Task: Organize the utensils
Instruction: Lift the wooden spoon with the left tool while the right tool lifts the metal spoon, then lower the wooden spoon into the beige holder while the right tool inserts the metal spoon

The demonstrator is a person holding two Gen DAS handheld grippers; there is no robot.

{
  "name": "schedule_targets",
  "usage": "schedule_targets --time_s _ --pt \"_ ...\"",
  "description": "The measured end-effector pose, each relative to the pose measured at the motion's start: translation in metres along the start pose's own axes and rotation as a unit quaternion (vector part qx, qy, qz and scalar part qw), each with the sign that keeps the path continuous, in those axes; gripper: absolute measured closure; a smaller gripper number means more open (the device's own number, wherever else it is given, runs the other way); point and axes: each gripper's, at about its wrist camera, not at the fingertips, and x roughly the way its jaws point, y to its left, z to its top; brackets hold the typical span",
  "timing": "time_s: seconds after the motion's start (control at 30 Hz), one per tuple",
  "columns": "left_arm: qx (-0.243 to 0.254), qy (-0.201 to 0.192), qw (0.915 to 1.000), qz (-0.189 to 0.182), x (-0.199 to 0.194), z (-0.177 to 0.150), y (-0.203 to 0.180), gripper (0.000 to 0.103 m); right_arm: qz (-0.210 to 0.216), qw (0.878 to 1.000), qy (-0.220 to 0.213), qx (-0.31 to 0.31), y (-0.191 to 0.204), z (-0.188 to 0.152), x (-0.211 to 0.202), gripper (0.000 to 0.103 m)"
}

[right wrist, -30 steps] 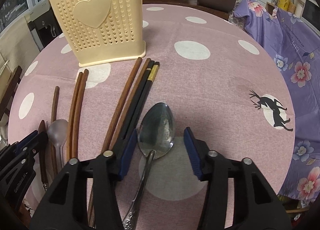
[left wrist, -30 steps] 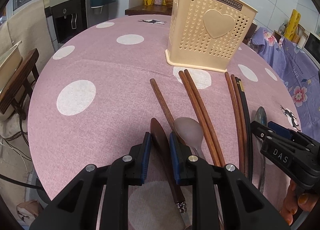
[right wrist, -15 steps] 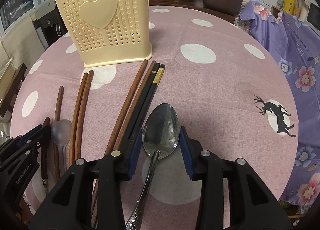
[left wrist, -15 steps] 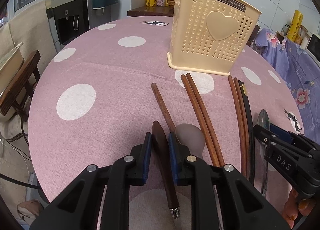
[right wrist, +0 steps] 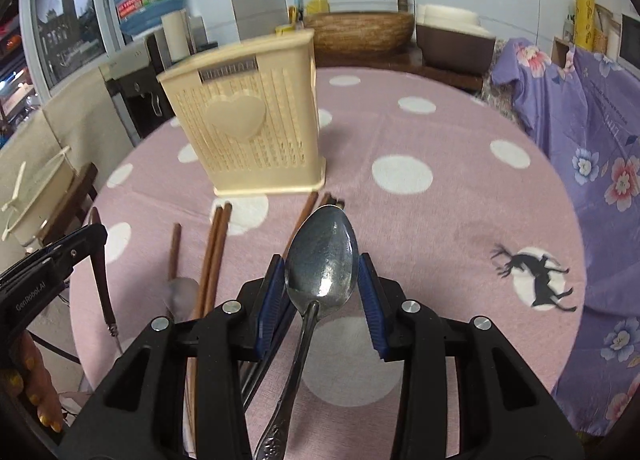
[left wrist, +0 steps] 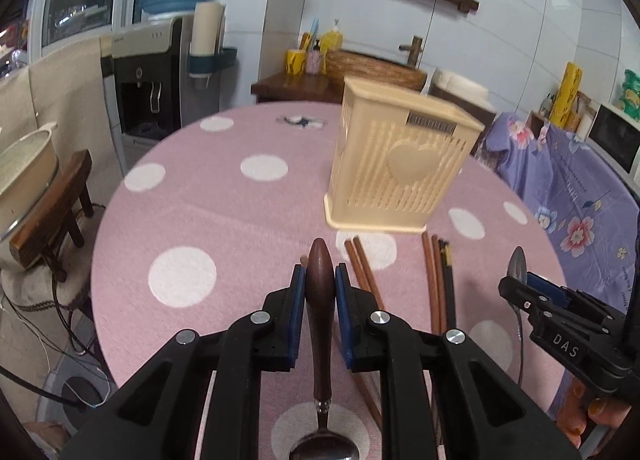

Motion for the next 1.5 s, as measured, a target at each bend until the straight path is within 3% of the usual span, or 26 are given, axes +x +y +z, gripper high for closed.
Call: schedule_targets --time_s 0.17,0.33,0.87,1.23,1.5 --pt "0.004 -0.031 0.9995 0.001 -0.020 0.009 0.001 0.087 0.026 0.999 -0.026 -0.002 -0.006 0.010 -0.026 0.065" --pt "0.001 -0.035 0.9994 0.001 -0.024 0.010 0.003 0.087 0.023 0.999 -0.046 -0.008 -0.005 0.009 -0.032 0.065" --pt "0.000 -0.039 0.9992 0.003 -0.027 0.007 0.001 0.087 0.005 0.999 -0.052 -0.010 -0.001 -0.011 -0.008 0.065" --pt "-0.007 -0.041 0.9991 -0.003 -0.033 0.009 0.004 0.087 0.009 0.998 -0.068 -0.017 0.001 -0.005 -0.031 0.065" --pt "-0.012 -0.044 0.9990 -0.007 -0.036 0.008 0.008 0.087 0.020 0.998 -0.055 -0.023 0.002 -0.002 -0.037 0.065"
